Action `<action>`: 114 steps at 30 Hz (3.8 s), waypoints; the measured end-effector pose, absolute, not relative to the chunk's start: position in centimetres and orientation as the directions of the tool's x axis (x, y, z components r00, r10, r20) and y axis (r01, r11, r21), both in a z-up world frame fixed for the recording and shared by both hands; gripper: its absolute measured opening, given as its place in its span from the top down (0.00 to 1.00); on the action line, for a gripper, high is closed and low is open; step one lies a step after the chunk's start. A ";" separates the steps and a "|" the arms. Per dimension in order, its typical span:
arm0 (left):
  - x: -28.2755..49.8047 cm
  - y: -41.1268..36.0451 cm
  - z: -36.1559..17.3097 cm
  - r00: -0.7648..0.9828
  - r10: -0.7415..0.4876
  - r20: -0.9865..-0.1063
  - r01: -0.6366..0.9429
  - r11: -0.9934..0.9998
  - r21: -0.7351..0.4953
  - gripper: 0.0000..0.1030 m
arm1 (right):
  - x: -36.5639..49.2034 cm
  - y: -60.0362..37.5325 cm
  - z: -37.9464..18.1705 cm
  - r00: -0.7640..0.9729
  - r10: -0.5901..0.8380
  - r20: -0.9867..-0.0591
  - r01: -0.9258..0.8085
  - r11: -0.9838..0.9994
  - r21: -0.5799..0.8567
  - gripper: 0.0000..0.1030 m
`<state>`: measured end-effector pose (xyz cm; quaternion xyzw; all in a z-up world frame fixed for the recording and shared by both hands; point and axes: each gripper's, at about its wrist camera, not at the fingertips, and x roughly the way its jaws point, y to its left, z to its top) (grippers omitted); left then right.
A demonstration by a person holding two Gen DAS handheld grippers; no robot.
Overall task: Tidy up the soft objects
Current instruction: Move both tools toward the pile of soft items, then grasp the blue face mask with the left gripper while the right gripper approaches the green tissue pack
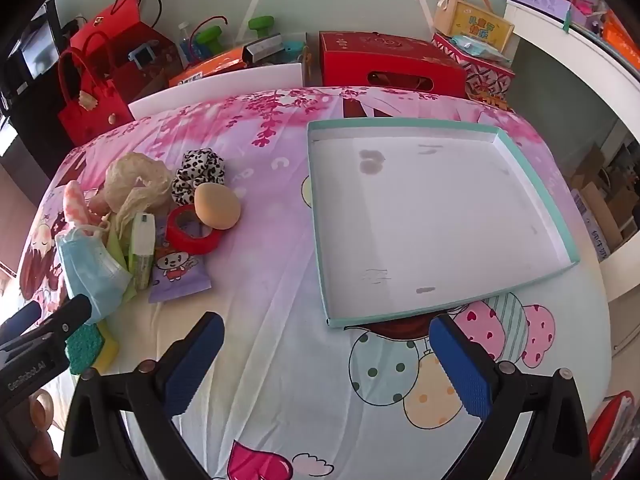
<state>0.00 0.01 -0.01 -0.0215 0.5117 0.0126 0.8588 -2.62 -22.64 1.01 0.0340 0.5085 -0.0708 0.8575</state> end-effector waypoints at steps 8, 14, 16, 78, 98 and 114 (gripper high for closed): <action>0.5 0.9 0.0 0.463 -0.011 -0.886 -0.054 0.998 -0.041 0.00 | -2.6 -22.6 0.9 0.471 -0.088 -0.878 0.156 0.988 -0.015 0.00; 0.3 -0.2 -0.3 0.467 0.034 -0.883 -0.054 0.998 0.010 0.00 | -2.6 -22.6 0.8 0.469 -0.087 -0.879 0.157 0.987 -0.014 0.00; 0.4 -0.2 -0.4 0.464 0.037 -0.885 -0.055 0.998 0.012 0.00 | -2.6 -22.6 0.8 0.468 -0.086 -0.879 0.157 0.987 -0.013 0.00; 0.6 0.1 -1.6 0.422 0.069 -0.904 -0.074 0.996 0.042 0.00 | -2.5 -22.7 0.1 0.441 -0.095 -0.892 0.161 0.987 -0.025 0.00; 0.6 0.8 -0.7 0.454 0.043 -0.890 -0.099 0.995 -0.003 0.00 | -2.8 -22.3 1.6 0.506 -0.069 -0.860 0.147 0.989 0.007 0.00; 1.3 3.7 0.5 0.531 -0.029 -0.847 -0.171 0.975 -0.141 0.23 | -0.5 -15.1 1.3 0.531 0.105 -0.841 -0.076 0.994 0.076 0.00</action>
